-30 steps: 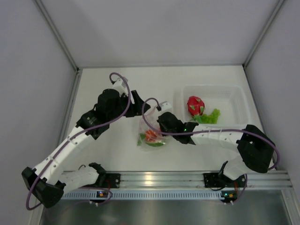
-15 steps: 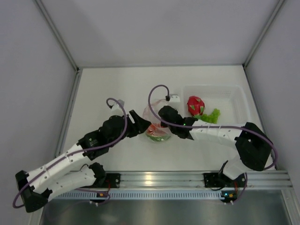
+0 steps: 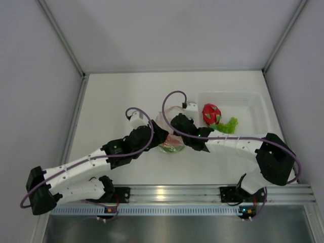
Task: Open the zip-top bag and remove the fake food
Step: Adjust the zipper food storage bag at the center of the board.
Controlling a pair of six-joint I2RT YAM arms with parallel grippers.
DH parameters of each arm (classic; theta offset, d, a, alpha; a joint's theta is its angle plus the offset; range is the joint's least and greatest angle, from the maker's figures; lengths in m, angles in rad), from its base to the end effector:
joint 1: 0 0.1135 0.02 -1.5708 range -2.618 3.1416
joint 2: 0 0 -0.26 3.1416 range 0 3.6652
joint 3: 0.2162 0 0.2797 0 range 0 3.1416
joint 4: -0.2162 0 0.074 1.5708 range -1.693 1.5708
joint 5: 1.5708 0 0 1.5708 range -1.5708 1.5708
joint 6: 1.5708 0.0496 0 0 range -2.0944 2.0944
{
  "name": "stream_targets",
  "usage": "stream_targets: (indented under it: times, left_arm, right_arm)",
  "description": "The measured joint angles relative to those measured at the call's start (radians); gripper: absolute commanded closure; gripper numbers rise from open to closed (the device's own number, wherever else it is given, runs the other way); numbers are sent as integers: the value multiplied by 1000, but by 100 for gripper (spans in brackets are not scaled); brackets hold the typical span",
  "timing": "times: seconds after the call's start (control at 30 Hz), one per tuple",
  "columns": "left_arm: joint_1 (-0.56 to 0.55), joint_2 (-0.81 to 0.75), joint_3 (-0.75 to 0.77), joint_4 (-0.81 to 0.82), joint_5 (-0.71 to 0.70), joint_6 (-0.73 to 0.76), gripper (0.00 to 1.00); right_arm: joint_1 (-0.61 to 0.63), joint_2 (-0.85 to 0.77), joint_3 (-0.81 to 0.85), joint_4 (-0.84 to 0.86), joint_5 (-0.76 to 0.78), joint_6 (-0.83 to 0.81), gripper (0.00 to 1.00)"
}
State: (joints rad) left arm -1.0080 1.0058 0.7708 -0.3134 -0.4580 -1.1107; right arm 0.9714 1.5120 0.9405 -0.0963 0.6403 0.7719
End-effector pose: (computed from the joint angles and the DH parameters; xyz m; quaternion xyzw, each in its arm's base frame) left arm 0.1581 -0.2095 0.2661 -0.1545 0.8426 -0.3186 0.4058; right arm 0.2255 0.2775 0.2053 0.0516 0.8635 0.1347 0.4833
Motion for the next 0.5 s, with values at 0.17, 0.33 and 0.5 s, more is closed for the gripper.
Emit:
stream_targets:
  times: [0.17, 0.33, 0.5]
  left_arm:
    - [0, 45, 5, 49, -19, -16, 40]
    - [0, 98, 13, 78, -37, -34, 45]
    - [0, 119, 13, 85, -53, -53, 50]
  right_arm:
    - [7, -3, -12, 5, 3, 0, 100]
    - [12, -4, -24, 7, 3, 0, 100]
    - [21, -10, -40, 10, 11, -1, 100]
